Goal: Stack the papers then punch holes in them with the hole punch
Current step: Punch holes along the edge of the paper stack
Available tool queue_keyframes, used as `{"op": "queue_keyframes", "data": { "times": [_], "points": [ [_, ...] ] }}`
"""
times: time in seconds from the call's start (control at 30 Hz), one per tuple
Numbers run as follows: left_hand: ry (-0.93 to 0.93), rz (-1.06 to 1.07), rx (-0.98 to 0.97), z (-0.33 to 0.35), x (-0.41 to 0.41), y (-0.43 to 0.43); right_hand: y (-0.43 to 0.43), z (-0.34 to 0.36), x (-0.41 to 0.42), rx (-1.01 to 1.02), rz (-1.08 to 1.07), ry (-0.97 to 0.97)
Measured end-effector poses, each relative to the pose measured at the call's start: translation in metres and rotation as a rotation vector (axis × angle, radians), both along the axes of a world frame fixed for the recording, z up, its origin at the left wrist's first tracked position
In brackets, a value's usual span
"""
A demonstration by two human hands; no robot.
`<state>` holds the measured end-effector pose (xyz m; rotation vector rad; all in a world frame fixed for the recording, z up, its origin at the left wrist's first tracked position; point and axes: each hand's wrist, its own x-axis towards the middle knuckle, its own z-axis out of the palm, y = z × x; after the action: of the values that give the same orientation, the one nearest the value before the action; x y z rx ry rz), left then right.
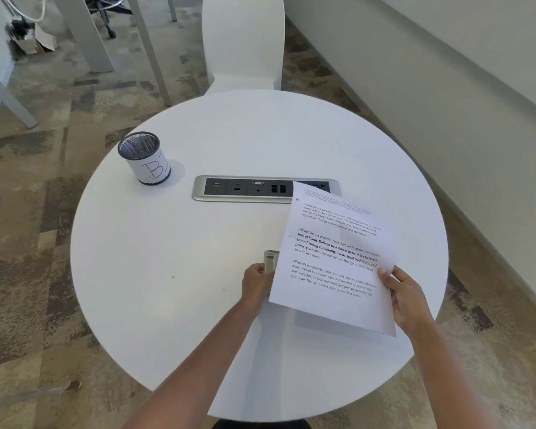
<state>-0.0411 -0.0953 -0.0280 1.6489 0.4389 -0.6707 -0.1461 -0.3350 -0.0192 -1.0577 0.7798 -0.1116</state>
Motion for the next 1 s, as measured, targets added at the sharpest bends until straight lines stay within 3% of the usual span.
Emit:
{"op": "queue_keyframes", "data": {
  "times": [0.13, 0.5, 0.6, 0.73, 0.83, 1.0],
  "points": [
    [-0.016, -0.044, 0.009, 0.0, -0.005, -0.007, 0.001, -0.002, 0.0, 0.014, 0.005, -0.001],
    [-0.21, -0.298, 0.426, 0.0, -0.002, -0.006, 0.001, -0.001, 0.0, 0.006, 0.013, 0.038],
    [-0.24, -0.338, 0.453, 0.001, -0.004, -0.005, 0.001, 0.0, 0.0, -0.002, 0.02, 0.042],
    [-0.265, -0.34, 0.413, 0.002, -0.002, -0.002, 0.001, 0.003, 0.0, -0.005, 0.025, 0.035],
    [-0.301, -0.219, 0.32, 0.007, 0.004, 0.003, 0.002, 0.006, 0.0, -0.013, 0.041, 0.026],
    [-0.19, -0.083, -0.17, 0.03, 0.022, 0.014, 0.008, 0.011, 0.001, -0.05, 0.112, 0.019]
  ]
}}
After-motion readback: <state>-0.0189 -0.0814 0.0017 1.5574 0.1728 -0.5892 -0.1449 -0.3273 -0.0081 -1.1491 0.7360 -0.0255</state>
